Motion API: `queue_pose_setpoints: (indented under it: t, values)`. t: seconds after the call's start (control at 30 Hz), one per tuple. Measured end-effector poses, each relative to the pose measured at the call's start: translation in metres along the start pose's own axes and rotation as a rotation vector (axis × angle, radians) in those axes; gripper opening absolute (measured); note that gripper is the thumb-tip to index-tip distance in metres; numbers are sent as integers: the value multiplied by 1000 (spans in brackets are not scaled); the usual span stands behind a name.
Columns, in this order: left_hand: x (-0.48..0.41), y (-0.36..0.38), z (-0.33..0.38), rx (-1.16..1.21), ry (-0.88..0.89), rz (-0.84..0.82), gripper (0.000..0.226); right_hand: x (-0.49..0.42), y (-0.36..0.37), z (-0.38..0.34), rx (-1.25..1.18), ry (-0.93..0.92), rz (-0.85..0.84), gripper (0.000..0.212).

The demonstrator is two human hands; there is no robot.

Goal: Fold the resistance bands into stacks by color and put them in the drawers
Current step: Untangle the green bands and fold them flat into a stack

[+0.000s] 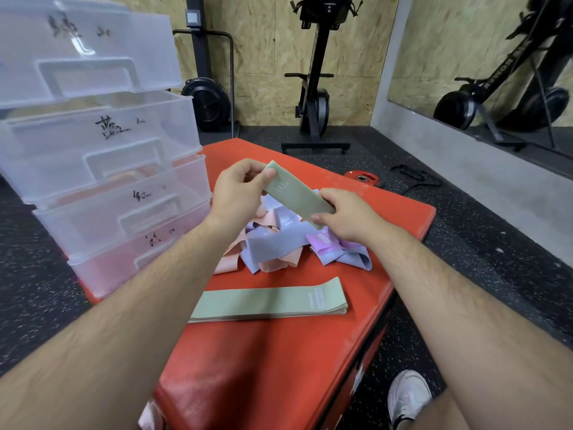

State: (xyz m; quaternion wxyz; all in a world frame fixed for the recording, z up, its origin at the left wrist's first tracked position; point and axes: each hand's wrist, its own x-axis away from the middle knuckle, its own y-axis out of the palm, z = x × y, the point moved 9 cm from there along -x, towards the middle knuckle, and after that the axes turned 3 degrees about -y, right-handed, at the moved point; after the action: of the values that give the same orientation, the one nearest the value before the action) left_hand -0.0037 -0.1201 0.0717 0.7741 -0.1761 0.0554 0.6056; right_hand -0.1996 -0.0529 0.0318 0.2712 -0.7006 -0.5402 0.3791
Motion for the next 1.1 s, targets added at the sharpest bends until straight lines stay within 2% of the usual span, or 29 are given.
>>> queue_pose_setpoints:
  t: [0.17, 0.3, 0.5, 0.6, 0.7, 0.77, 0.9, 1.0, 1.1]
  values:
    - [-2, -40, -11, 140, -98, 102, 15, 9, -16, 35, 128, 89, 4, 8]
    - [5, -68, -24, 174, -163, 158, 10, 16, -39, 52, 51, 146, 70, 7]
    - [26, -111, -57, -105, -374, 67, 10, 37, -34, 36, -153, 155, -57, 12]
    - [47, -127, -76, -194, -470, -5, 5, 49, -15, 22, -95, 147, -171, 10]
    - [70, -136, -92, -336, -511, -63, 11, 61, 9, 18, 49, 168, -298, 10]
    - [82, -136, -102, -446, -510, -108, 12, 69, 22, 18, 109, 190, -359, 12]
    - [98, -133, -116, -561, -467, -130, 10, 76, 36, 13, 205, 179, -365, 3]
    - [102, -128, -120, -649, -401, -122, 12, 75, 44, 13, 379, 150, -371, 5]
    - [102, -125, -123, -815, -356, -150, 13, 78, 55, 10, 408, 150, -438, 3]
